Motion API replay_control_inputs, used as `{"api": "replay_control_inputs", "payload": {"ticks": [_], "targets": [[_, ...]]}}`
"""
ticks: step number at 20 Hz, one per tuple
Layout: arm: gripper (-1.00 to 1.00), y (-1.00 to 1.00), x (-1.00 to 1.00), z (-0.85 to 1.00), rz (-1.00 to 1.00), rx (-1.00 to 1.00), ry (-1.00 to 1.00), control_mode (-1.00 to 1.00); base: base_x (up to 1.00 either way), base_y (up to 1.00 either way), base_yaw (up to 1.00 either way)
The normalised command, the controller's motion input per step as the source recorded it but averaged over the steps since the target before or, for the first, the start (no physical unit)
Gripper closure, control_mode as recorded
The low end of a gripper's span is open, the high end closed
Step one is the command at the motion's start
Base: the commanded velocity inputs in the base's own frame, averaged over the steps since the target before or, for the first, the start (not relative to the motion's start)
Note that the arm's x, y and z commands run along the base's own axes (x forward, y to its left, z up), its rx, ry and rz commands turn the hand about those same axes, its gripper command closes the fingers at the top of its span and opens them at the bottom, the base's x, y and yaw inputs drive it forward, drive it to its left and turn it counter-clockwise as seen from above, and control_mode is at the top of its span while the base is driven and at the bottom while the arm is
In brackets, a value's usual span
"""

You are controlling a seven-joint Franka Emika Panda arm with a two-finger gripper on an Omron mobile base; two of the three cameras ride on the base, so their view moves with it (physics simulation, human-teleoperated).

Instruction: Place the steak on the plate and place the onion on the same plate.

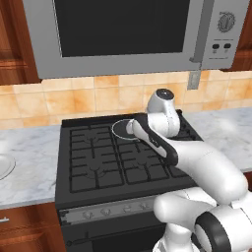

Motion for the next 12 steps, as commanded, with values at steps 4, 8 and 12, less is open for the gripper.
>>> {"api": "replay_control_inputs", "payload": {"ticks": [4, 8, 12], "targets": [[1.0, -0.03, -0.45, 0.17, 0.0, 0.0, 0.0, -1.0, 0.0, 0.0, 0.0], [1.0, -0.09, -0.42, 0.22, 0.0, 0.0, 0.01, -1.0, 0.0, 0.0, 0.0], [1.0, -0.12, -0.43, 0.25, 0.0, 0.0, 0.01, -1.0, 0.0, 0.0, 0.0]]}}
